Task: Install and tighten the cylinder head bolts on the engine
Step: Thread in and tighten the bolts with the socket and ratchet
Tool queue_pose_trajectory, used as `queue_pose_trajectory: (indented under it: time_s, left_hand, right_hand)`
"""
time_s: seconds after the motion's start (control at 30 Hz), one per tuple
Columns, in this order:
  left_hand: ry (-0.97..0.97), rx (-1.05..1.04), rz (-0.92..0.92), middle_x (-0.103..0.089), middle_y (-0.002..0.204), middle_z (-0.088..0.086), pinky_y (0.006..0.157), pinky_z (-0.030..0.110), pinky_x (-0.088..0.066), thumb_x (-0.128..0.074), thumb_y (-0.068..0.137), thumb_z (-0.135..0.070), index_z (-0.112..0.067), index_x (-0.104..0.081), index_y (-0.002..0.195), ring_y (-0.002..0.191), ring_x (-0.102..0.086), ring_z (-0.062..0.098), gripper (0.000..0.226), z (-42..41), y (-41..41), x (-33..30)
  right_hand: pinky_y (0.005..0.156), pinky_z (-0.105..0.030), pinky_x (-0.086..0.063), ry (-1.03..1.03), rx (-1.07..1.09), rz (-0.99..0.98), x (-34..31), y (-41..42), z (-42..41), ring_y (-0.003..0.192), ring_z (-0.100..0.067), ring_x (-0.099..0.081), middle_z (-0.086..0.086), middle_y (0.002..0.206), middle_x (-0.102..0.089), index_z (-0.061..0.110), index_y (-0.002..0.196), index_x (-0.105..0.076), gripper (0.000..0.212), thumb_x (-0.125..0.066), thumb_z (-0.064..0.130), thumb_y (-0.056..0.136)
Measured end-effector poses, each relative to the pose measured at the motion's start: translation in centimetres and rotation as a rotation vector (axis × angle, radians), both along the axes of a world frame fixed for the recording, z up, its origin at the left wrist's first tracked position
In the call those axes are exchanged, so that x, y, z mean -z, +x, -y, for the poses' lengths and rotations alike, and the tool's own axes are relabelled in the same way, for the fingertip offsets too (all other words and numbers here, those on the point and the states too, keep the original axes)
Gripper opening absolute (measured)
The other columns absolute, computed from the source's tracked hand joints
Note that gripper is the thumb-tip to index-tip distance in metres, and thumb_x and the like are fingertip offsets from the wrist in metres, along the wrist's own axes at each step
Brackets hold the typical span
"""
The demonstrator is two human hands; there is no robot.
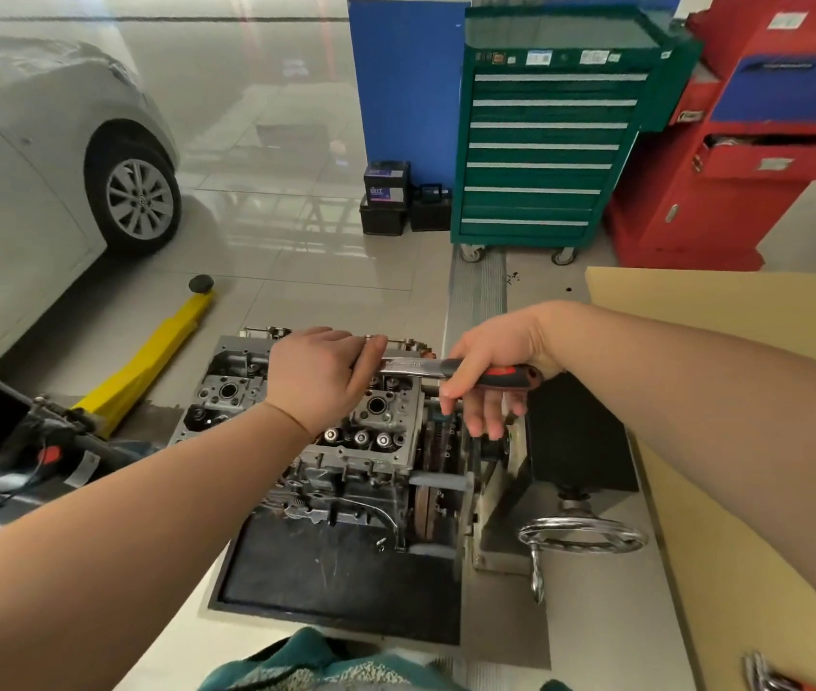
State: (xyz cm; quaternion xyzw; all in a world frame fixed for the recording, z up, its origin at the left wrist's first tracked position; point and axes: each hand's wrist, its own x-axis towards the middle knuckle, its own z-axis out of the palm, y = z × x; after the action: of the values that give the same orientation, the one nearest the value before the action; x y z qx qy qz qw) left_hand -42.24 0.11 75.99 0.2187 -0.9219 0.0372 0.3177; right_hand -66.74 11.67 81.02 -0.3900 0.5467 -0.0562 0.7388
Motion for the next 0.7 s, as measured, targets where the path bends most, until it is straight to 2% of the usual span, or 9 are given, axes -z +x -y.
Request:
queue_pose_trajectory:
  time_s: [0.13,0.17,0.23,0.3,0.33,0.4,0.5,0.6,0.7]
  left_hand:
    - [-0.040,0.039,0.016,-0.046,0.048,-0.005,0.044,0.029,-0.038,-0.044,0.110,-0.035,-0.019,-0.054,0.054,0.043,-0.042,0.019,0.059,0.2,-0.3,-0.3]
    - [-0.050,0.052,0.010,-0.045,0.047,-0.006,0.044,0.027,-0.036,-0.045,0.110,-0.033,-0.020,-0.053,0.054,0.043,-0.040,0.019,0.058,0.2,-0.3,-0.3]
    - [-0.058,0.071,-0.009,-0.044,0.047,-0.006,0.045,0.025,-0.031,-0.048,0.108,-0.030,-0.020,-0.052,0.053,0.043,-0.039,0.018,0.056,0.3,-0.3,-0.4]
    - [-0.063,0.082,-0.023,-0.046,0.049,-0.006,0.047,0.025,-0.028,-0.051,0.107,-0.028,-0.020,-0.054,0.054,0.044,-0.039,0.018,0.054,0.5,-0.1,-0.3]
    - [-0.064,0.089,-0.028,-0.047,0.049,-0.006,0.048,0.026,-0.028,-0.051,0.107,-0.027,-0.020,-0.056,0.055,0.045,-0.040,0.018,0.053,0.6,0.0,-0.2]
    - [-0.064,0.111,-0.037,-0.048,0.049,-0.005,0.048,0.027,-0.030,-0.050,0.107,-0.026,-0.019,-0.059,0.055,0.045,-0.042,0.018,0.053,0.9,0.3,0.0]
    - [-0.074,0.183,-0.045,-0.050,0.051,-0.005,0.050,0.026,-0.030,-0.049,0.107,-0.026,-0.019,-0.062,0.058,0.046,-0.044,0.018,0.051,1.3,0.6,0.0]
    - [-0.082,0.268,-0.050,-0.052,0.052,-0.004,0.052,0.025,-0.033,-0.051,0.104,-0.024,-0.018,-0.062,0.058,0.046,-0.047,0.019,0.047,1.7,0.9,0.0]
    - [-0.084,0.368,-0.042,-0.057,0.055,-0.002,0.052,0.027,-0.040,-0.049,0.104,-0.024,-0.016,-0.063,0.059,0.048,-0.051,0.020,0.048,2.3,1.2,0.0]
  right_hand:
    - [0.072,-0.039,-0.064,-0.026,-0.040,0.187,0.9,-0.4,-0.1,0.104,-0.038,-0.067,-0.027,0.118,-0.065,0.001,0.124,-0.062,0.031,-0.061,0.024,0.103]
    - [0.072,-0.039,-0.064,-0.034,-0.037,0.200,1.0,-0.5,-0.2,0.100,-0.037,-0.069,-0.027,0.114,-0.066,0.001,0.123,-0.062,0.031,-0.062,0.024,0.103]
    - [0.062,-0.033,-0.062,-0.067,-0.009,0.172,0.9,-0.4,-0.4,0.077,-0.030,-0.072,-0.022,0.091,-0.069,0.000,0.114,-0.063,0.028,-0.067,0.025,0.100]
    - [0.048,-0.026,-0.054,-0.144,0.010,0.091,0.7,-0.1,-0.5,0.055,-0.020,-0.063,-0.010,0.071,-0.062,0.002,0.107,-0.062,0.028,-0.070,0.027,0.097]
    - [0.044,-0.024,-0.048,-0.177,0.016,0.048,0.6,0.1,-0.6,0.049,-0.016,-0.056,-0.006,0.066,-0.058,0.003,0.109,-0.062,0.029,-0.070,0.028,0.097]
    - [0.041,-0.023,-0.042,-0.222,0.034,-0.022,0.5,0.8,-1.2,0.046,-0.015,-0.050,-0.004,0.063,-0.054,0.004,0.107,-0.064,0.027,-0.070,0.027,0.097]
    - [0.042,-0.025,-0.039,-0.254,0.112,-0.062,0.5,2.3,-2.7,0.047,-0.017,-0.049,-0.005,0.063,-0.054,0.009,0.094,-0.067,0.017,-0.071,0.026,0.095]
    - [0.041,-0.024,-0.040,-0.266,0.221,-0.052,0.9,4.3,-4.5,0.047,-0.017,-0.049,-0.006,0.064,-0.056,0.012,0.098,-0.068,0.011,-0.070,0.023,0.095]
    - [0.042,-0.024,-0.041,-0.262,0.308,-0.070,1.2,6.2,-5.8,0.047,-0.017,-0.049,-0.005,0.063,-0.056,0.017,0.086,-0.067,0.013,-0.072,0.026,0.092]
